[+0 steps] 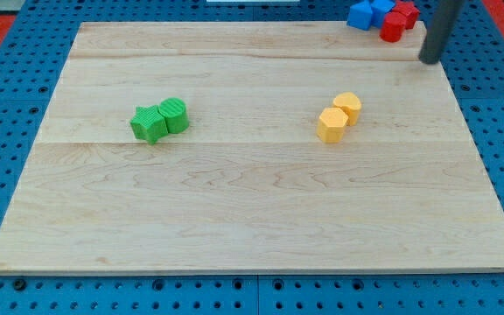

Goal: Slide the yellow hexagon left and down a bit

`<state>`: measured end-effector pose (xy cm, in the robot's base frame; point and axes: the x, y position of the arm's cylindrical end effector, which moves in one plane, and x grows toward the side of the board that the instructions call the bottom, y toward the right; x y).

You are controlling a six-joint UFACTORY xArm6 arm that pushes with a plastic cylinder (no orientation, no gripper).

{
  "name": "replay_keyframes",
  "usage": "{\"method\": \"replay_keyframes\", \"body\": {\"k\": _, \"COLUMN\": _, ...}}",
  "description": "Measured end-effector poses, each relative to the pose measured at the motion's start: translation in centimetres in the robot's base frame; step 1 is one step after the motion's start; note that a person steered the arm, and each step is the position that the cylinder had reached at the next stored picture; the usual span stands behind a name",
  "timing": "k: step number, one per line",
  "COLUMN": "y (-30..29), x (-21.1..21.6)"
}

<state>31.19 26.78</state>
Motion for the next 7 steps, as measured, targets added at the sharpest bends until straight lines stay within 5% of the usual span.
{"method": "replay_keyframes", "body": {"k": 4, "y": -7.1, "x": 14.1}}
{"method": "replay_keyframes", "body": {"k": 7, "y": -16.2, "x": 8.1}}
